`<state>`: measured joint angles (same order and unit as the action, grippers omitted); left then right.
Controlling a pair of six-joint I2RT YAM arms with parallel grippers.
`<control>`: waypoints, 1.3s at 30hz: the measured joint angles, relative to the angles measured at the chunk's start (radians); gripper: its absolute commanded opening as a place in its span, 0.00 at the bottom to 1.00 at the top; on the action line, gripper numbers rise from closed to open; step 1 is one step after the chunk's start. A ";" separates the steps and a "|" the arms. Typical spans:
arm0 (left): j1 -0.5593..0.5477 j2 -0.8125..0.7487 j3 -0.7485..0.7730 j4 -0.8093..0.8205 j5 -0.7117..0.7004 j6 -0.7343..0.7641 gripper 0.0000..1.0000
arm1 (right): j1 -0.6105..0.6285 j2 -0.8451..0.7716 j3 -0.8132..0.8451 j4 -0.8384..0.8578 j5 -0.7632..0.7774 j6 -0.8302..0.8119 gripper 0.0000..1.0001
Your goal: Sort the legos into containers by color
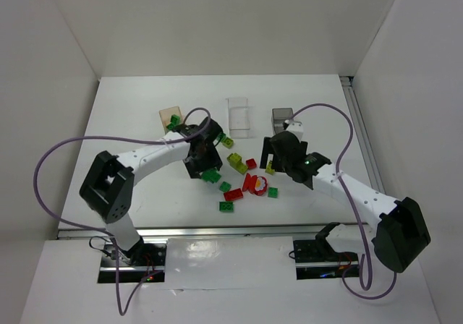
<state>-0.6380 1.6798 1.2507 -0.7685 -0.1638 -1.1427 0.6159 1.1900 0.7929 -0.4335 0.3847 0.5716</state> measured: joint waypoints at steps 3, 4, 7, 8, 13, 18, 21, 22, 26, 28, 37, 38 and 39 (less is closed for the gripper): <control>-0.010 0.085 0.061 -0.063 0.000 -0.082 0.90 | 0.006 0.000 0.000 0.000 0.000 -0.008 0.99; -0.013 0.109 0.082 -0.073 -0.004 -0.099 0.97 | 0.006 0.000 0.000 -0.001 0.001 -0.010 0.99; -0.018 0.154 0.112 -0.084 -0.017 -0.149 0.99 | 0.006 0.000 0.000 -0.001 0.001 -0.013 0.99; -0.019 0.161 0.113 -0.089 -0.019 -0.159 0.99 | 0.006 0.000 0.000 -0.001 0.001 -0.014 0.99; -0.020 0.164 0.113 -0.094 -0.035 -0.191 1.00 | 0.006 0.000 0.000 -0.001 0.000 -0.016 0.99; -0.020 0.167 0.113 -0.083 -0.049 -0.199 1.00 | 0.006 0.001 0.000 -0.001 0.000 -0.019 0.99; -0.020 0.192 0.122 -0.077 -0.048 -0.198 1.00 | 0.006 0.005 0.000 -0.001 0.000 -0.021 0.99; -0.020 0.208 0.127 -0.074 -0.048 -0.198 1.00 | 0.006 0.005 0.000 -0.001 0.000 -0.023 0.99; -0.019 0.254 0.132 -0.067 -0.048 -0.198 1.00 | 0.006 0.006 0.000 -0.001 0.000 -0.030 0.99; -0.019 0.264 0.132 -0.067 -0.048 -0.198 0.99 | 0.006 0.006 0.000 -0.001 0.000 -0.031 0.99; -0.019 0.279 0.170 -0.066 -0.049 -0.201 0.64 | 0.006 0.016 -0.003 -0.002 -0.003 -0.042 0.99; -0.019 0.281 0.173 -0.064 -0.049 -0.200 0.58 | 0.006 0.019 -0.003 -0.001 -0.004 -0.042 0.99; -0.019 0.282 0.175 -0.065 -0.049 -0.200 0.55 | 0.006 0.020 -0.006 0.000 -0.004 -0.042 0.99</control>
<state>-0.6571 1.9621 1.4258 -0.8333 -0.2131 -1.3422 0.6220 1.2102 0.7868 -0.4339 0.3809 0.5293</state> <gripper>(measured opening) 0.722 0.994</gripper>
